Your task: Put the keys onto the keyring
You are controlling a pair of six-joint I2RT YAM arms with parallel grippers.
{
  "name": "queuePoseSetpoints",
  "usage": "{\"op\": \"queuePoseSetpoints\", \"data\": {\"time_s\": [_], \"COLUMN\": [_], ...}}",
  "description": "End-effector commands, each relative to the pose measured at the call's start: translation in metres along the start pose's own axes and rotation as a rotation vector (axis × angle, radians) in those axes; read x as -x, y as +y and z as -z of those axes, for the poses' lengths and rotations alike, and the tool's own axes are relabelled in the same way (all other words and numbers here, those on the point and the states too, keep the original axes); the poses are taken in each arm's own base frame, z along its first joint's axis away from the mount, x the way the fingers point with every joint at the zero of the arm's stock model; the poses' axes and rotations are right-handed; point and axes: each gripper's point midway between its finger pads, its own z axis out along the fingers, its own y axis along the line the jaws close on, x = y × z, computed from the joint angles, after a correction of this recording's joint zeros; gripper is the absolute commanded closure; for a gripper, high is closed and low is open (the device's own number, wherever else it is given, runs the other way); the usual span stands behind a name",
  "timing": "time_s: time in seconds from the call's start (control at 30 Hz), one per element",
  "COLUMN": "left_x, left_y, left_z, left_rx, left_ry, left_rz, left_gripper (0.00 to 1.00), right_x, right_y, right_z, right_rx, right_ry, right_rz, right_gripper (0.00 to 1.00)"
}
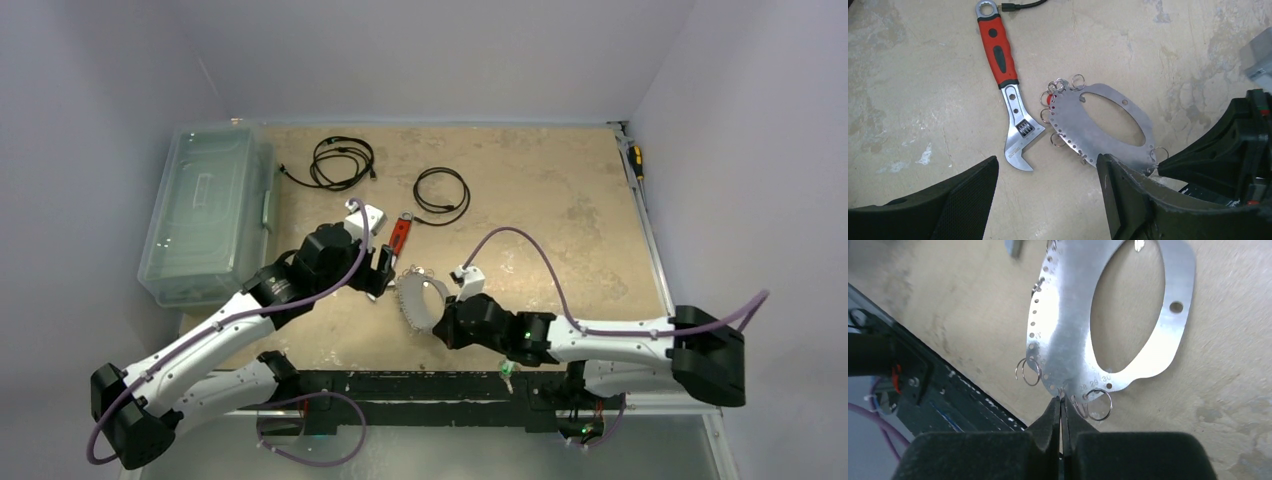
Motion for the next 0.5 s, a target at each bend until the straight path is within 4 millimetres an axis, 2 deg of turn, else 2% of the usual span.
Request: {"op": "queuePoseSetpoints", "data": {"time_s": [0.0,0.23,0.37,0.47], "left_x": [0.022,0.035,0.042,0.053], "left_y": [-0.005,-0.022,-0.052,-0.077], "left_z": [0.011,0.025,0.037,0.052], "left_rx": [-0.031,-0.134,-0.314,-0.469], "left_ry": [-0.094,-0.167,-0.218,-0.312], "left_rz": [-0.008,-0.008,-0.036,-0.074], "left_gripper": [0.28,0.29,0.29,0.29], "right_x": [0.019,0.041,0.059,0.076], "right_y": [-0.008,-0.02,-0.022,-0.015], "right_z": [0.016,0.025,0.032,0.039], "right_rx": [-0.008,-0.022,-0.028,0.014], "right_ry": [-0.101,-0.239,-0.333,-0.428], "right_rz": [0.023,0.06,0.093,0.121], "right_gripper": [1.0,1.0,1.0,1.0]}}
